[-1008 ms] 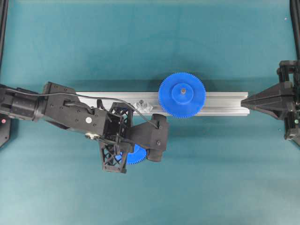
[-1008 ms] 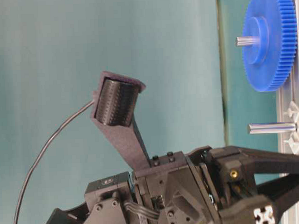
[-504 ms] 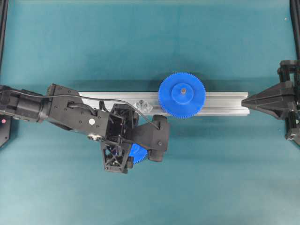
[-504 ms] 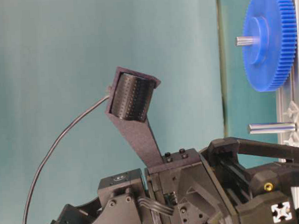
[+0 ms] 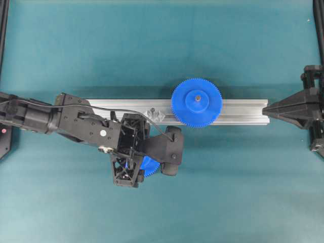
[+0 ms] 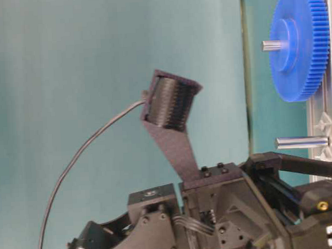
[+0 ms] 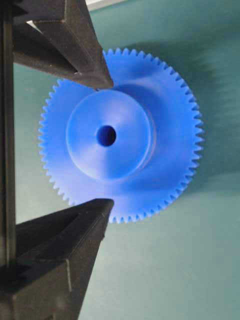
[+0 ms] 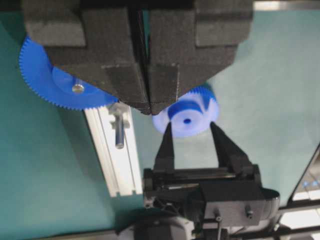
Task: Find the location of the shaft and insert the small gear.
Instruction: 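Close the left gripper on the small blue gear's hub, then lift the small blue gear off the table with the left gripper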
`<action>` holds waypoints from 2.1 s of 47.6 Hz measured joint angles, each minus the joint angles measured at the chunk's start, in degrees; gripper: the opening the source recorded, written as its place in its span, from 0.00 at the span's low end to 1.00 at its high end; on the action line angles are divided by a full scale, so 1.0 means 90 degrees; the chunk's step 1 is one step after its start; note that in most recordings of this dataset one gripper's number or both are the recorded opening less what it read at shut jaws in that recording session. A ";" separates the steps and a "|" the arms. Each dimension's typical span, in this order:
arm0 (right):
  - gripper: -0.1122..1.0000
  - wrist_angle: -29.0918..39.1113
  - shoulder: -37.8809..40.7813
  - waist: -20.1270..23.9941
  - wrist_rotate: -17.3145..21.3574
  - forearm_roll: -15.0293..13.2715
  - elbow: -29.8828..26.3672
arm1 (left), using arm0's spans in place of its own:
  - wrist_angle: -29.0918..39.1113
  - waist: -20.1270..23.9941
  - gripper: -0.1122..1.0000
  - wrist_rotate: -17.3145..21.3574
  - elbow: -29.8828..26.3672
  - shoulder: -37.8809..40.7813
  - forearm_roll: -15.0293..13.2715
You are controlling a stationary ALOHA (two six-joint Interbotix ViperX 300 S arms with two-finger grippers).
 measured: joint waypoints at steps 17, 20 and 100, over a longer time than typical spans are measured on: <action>0.08 0.0010 0.0000 0.0000 0.0000 0.0000 0.0010 | -0.0137 0.0137 0.93 0.0010 -0.0020 0.0107 0.0010; 0.08 0.0000 0.0000 0.0000 0.0000 0.0000 0.0010 | -0.0137 0.0117 0.93 0.0010 -0.0029 0.0117 0.0010; 0.08 0.0000 0.0000 0.0000 0.0000 0.0000 0.0010 | -0.0010 0.0020 0.67 -0.0010 -0.0146 0.0322 0.0020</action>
